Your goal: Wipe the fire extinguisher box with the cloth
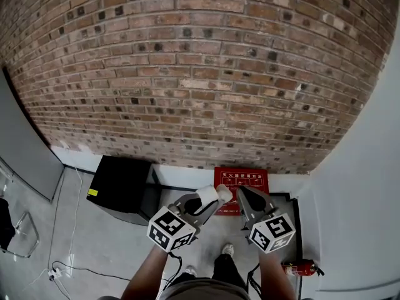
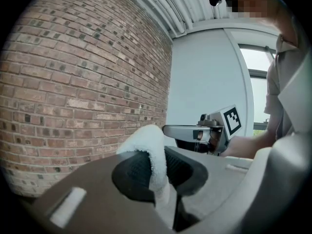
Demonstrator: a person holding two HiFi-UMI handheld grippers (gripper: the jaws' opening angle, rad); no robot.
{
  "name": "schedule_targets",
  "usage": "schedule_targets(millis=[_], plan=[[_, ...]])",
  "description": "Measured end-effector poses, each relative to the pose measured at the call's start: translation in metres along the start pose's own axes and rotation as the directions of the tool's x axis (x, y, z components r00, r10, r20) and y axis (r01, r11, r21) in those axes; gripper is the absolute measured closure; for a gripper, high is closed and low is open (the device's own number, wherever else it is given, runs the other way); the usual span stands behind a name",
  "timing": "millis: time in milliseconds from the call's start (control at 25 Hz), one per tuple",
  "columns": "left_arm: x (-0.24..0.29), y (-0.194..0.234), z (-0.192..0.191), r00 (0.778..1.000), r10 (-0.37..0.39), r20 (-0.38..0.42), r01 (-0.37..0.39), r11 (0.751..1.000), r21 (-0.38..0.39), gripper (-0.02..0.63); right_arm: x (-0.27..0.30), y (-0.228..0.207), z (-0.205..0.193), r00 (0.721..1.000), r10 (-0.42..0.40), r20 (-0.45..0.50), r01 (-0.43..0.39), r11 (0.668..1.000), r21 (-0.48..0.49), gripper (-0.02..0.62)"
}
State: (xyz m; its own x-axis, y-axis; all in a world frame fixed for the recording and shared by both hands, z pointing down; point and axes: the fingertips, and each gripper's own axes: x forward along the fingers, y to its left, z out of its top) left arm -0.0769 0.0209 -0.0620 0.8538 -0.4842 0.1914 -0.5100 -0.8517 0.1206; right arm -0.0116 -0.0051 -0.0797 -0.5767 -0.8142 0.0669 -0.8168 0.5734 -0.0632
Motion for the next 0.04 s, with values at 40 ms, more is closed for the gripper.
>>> schedule_targets(millis=[40], plan=[[0.0008, -0.0014, 0.0001, 1.000, -0.001, 0.000, 0.001, 1.000, 0.001, 0.559, -0.0012, -0.0007, 0.0006, 1.000, 0.000, 0.001, 0.000, 1.000, -0.001, 0.572]])
